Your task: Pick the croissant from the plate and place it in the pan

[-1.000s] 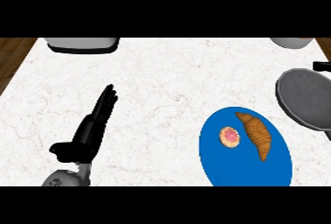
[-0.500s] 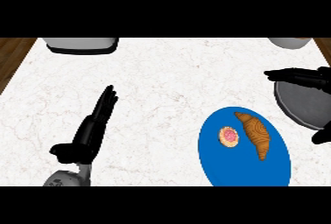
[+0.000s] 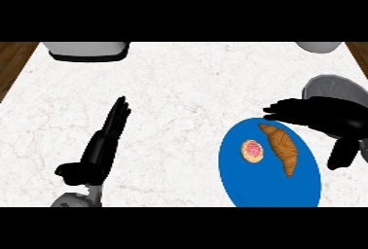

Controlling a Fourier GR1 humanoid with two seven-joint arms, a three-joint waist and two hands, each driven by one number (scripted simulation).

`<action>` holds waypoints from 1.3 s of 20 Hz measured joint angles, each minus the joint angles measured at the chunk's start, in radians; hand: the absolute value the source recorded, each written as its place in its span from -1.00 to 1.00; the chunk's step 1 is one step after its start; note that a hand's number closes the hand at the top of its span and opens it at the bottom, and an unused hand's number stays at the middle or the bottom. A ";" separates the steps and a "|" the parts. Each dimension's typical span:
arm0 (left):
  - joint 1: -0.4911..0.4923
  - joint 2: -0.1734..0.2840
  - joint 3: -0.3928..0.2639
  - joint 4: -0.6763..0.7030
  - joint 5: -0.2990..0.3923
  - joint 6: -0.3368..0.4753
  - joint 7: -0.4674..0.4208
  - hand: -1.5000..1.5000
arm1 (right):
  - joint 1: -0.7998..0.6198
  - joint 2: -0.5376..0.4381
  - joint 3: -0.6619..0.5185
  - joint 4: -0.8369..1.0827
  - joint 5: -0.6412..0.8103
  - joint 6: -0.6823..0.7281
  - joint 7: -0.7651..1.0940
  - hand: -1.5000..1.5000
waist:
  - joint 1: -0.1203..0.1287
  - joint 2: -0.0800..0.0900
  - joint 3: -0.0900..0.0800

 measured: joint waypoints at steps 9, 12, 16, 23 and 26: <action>0.006 -0.016 0.044 0.003 -0.019 -0.036 0.001 0.00 | 0.043 0.099 -0.042 0.057 0.186 0.003 -0.025 -1.00 | -0.009 -0.001 0.000; 0.018 -0.026 0.045 -0.001 -0.031 -0.045 0.003 0.00 | 0.051 0.146 -0.067 0.080 0.230 0.001 -0.022 -1.00 | -0.009 -0.001 0.000; 0.021 -0.036 0.056 -0.012 -0.046 -0.055 0.016 0.00 | 0.053 0.188 -0.113 0.108 0.264 0.012 -0.040 -1.00 | -0.009 -0.001 0.000; 0.058 -0.059 0.064 -0.008 -0.070 -0.074 -0.024 0.00 | 0.052 0.275 -0.145 0.168 0.344 0.002 -0.053 -1.00 | -0.008 -0.001 0.000; 0.047 -0.069 0.061 -0.032 -0.087 -0.069 0.015 0.00 | 0.047 0.311 -0.146 0.215 0.394 -0.012 -0.052 -1.00 | -0.008 -0.001 0.000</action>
